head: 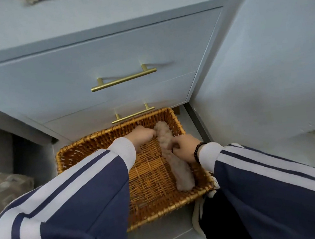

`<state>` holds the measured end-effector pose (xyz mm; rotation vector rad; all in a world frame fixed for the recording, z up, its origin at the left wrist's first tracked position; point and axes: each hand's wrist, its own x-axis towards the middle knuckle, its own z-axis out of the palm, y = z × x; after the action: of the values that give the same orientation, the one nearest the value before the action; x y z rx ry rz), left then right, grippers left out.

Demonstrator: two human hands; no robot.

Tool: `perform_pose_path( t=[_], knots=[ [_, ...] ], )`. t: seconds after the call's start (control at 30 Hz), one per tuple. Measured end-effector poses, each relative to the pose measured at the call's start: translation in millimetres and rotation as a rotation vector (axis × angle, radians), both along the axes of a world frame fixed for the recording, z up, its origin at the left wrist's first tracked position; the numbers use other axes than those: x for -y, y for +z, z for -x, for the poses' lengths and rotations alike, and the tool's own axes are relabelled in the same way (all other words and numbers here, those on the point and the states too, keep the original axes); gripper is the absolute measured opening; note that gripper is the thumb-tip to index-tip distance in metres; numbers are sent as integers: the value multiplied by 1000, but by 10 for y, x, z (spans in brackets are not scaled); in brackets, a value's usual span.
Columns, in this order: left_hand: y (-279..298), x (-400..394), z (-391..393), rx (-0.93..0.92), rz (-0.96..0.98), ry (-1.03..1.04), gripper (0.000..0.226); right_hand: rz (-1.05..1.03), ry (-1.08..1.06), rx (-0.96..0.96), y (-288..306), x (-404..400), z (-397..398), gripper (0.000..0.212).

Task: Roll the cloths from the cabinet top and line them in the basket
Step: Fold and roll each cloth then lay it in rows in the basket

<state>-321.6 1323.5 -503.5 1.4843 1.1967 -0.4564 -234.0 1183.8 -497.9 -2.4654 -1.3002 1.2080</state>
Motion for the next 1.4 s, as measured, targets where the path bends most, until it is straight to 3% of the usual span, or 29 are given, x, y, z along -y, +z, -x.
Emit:
perform_pose_path(
  t=[0.2, 0.37, 0.47, 0.8, 0.93, 1.1, 1.4],
  knots=[
    [604, 82, 189, 43, -109, -9, 24, -1, -36, 37, 657, 82, -213, 25],
    [1198, 210, 355, 78, -204, -184, 37, -66, 9, 102, 1200, 160, -85, 16],
    [1505, 270, 447, 101, -262, -243, 35, -53, 85, 147, 1471, 213, 107, 21],
    [2510, 543, 1014, 179, -466, -281, 30, -302, 39, 187, 2341, 208, 582, 19],
    [2774, 490, 1347, 225, -480, -190, 32, -464, -27, 98, 2604, 126, 731, 17],
    [2905, 360, 1698, 377, -411, 66, 36, -658, -207, -70, 2740, -19, 951, 13],
    [3024, 32, 1672, 677, -346, 443, 26, -698, -276, -82, 2723, -307, 1138, 10]
  ],
)
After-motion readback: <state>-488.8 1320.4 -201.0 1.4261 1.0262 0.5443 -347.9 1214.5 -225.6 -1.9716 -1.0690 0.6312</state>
